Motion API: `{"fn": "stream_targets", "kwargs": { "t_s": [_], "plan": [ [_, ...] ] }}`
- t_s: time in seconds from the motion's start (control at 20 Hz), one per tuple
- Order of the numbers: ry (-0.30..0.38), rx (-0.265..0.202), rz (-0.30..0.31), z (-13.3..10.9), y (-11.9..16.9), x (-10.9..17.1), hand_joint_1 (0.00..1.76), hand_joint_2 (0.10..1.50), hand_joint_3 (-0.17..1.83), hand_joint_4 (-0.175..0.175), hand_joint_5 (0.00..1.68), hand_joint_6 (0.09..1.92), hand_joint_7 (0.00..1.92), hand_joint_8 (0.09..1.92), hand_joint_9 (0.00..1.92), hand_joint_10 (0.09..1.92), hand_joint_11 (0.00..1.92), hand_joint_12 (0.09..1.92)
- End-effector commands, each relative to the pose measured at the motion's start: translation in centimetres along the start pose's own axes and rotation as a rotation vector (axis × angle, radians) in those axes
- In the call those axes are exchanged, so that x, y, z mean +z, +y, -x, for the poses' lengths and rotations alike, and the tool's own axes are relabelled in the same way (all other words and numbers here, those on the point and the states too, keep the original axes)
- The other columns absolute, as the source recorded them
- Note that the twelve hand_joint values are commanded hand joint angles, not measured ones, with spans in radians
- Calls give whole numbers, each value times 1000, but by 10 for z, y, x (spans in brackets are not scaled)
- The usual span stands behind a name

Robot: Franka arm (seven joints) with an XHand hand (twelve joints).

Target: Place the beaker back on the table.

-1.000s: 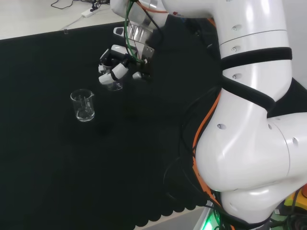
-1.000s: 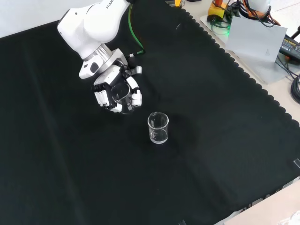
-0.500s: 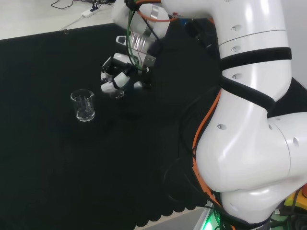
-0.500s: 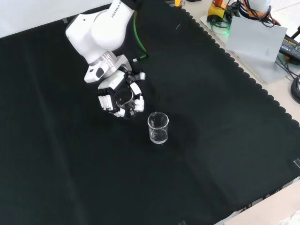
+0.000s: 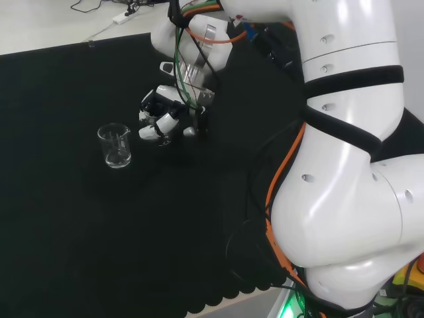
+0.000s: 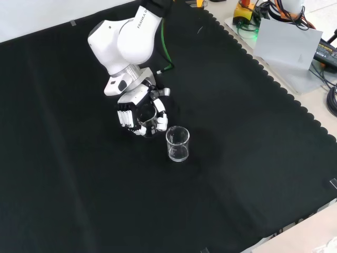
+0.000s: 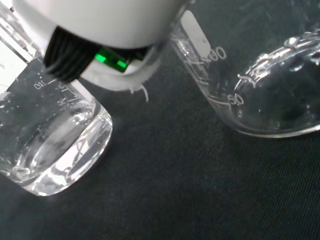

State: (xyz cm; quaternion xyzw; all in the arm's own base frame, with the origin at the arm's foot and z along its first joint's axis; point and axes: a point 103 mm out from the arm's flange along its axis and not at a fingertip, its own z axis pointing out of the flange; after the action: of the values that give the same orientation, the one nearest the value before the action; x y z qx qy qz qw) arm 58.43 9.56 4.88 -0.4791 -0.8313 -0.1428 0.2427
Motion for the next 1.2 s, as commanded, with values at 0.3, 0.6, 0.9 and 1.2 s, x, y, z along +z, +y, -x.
{"fn": "stream_targets", "kwargs": {
  "t_s": [0.3, 0.6, 0.9, 1.2],
  "plan": [
    [-74, -11, 45, -10, -4, 7, 1445, 471, 936, -175, 1160, 872, 1351, 760, 1451, 570, 1097, 826],
    [-45, -11, 9, -13, -4, 0, 1295, 549, 818, -65, 811, 1055, 1114, 854, 1147, 738, 731, 1136],
    [-58, -5, -48, -18, -3, -1, 1153, 449, 877, -55, 481, 861, 815, 724, 874, 603, 352, 1321],
    [-78, -6, -47, -25, -4, -1, 1112, 436, 838, -67, 383, 605, 685, 718, 722, 632, 188, 1364]
  ]
}}
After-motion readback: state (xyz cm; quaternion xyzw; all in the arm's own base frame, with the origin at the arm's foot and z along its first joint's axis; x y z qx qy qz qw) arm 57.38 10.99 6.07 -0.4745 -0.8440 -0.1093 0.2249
